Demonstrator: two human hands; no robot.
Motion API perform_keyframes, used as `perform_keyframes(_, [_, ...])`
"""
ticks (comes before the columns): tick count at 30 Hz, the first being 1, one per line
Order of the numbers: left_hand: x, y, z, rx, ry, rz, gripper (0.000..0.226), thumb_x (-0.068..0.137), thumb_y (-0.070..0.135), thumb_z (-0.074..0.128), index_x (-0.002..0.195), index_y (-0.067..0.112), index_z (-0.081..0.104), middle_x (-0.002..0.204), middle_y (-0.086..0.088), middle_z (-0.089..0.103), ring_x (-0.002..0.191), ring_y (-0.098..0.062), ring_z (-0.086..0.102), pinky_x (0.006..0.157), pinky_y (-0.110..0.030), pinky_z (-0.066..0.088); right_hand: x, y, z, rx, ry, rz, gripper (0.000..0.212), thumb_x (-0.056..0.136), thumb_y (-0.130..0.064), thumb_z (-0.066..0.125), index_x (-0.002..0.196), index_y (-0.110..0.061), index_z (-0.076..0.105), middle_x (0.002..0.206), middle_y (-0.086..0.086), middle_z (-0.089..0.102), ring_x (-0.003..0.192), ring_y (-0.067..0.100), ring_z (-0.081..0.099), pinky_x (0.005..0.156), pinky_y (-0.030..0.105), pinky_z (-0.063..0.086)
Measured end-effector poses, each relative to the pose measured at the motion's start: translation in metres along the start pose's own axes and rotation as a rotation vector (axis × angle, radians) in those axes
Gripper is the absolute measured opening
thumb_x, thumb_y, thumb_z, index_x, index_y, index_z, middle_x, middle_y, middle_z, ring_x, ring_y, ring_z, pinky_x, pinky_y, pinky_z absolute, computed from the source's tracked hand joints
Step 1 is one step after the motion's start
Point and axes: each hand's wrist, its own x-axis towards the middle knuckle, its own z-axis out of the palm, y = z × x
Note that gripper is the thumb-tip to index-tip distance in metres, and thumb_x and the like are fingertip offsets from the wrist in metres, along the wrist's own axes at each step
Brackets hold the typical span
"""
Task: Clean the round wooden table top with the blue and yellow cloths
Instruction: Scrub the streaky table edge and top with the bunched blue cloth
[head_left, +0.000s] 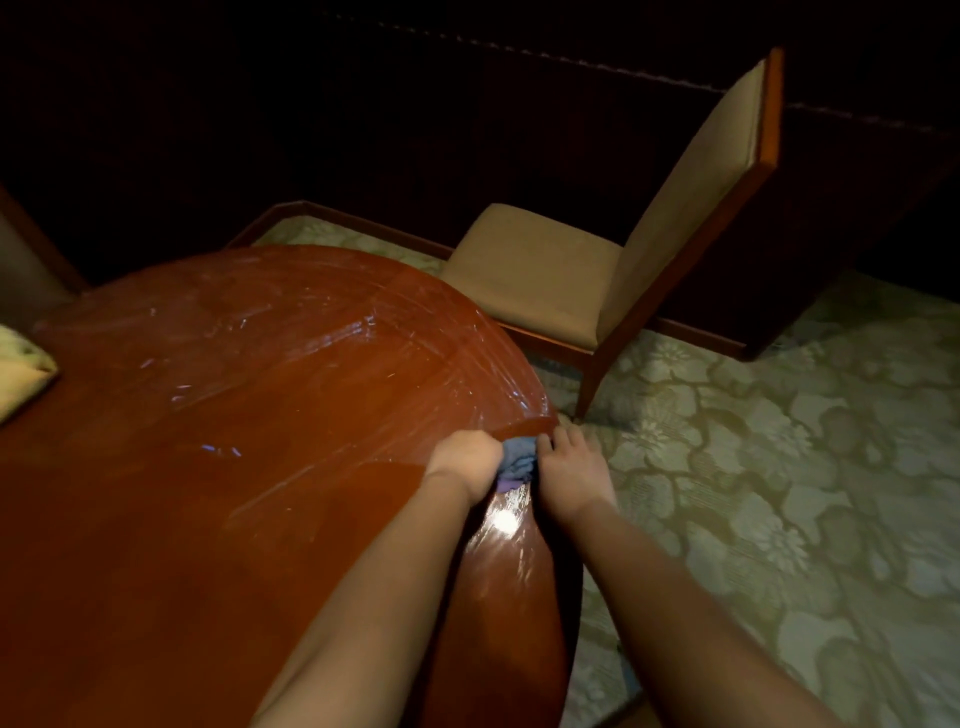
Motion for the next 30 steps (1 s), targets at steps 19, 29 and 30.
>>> perform_keyframes(19, [-0.131, 0.030, 0.056, 0.055, -0.042, 0.053, 0.029, 0.095, 0.006, 0.043, 0.118, 0.001, 0.060, 0.123, -0.018, 0.059, 0.112, -0.035, 0.058, 0.086, -0.037, 0.048, -0.147, -0.061, 0.010, -0.017, -0.074, 0.036, 0.034, 0.095, -0.012, 0.034, 0.128, -0.008, 0.041, 0.123, 0.010, 0.047, 0.112, 0.026, 0.045, 0.088, 0.033, 0.037])
perform_keyframes(29, [-0.099, 0.035, 0.035, 0.042, -0.042, 0.024, 0.030, 0.095, 0.003, 0.041, 0.117, 0.000, 0.062, 0.122, -0.015, 0.062, 0.112, -0.034, 0.059, 0.086, -0.039, 0.049, -0.114, -0.050, 0.005, -0.071, -0.053, 0.104, 0.030, 0.078, -0.016, 0.063, 0.105, -0.003, 0.060, 0.096, 0.013, 0.061, 0.088, 0.028, 0.059, 0.072, 0.036, 0.046])
perform_keyframes(30, [-0.091, 0.034, 0.032, 0.038, -0.034, 0.021, 0.030, 0.095, 0.002, 0.041, 0.117, 0.000, 0.062, 0.123, -0.015, 0.061, 0.113, -0.034, 0.059, 0.087, -0.039, 0.049, -0.107, -0.048, 0.005, -0.083, -0.036, 0.104, 0.030, 0.061, -0.016, 0.074, 0.086, -0.003, 0.066, 0.077, 0.012, 0.061, 0.070, 0.027, 0.060, 0.060, 0.035, 0.047])
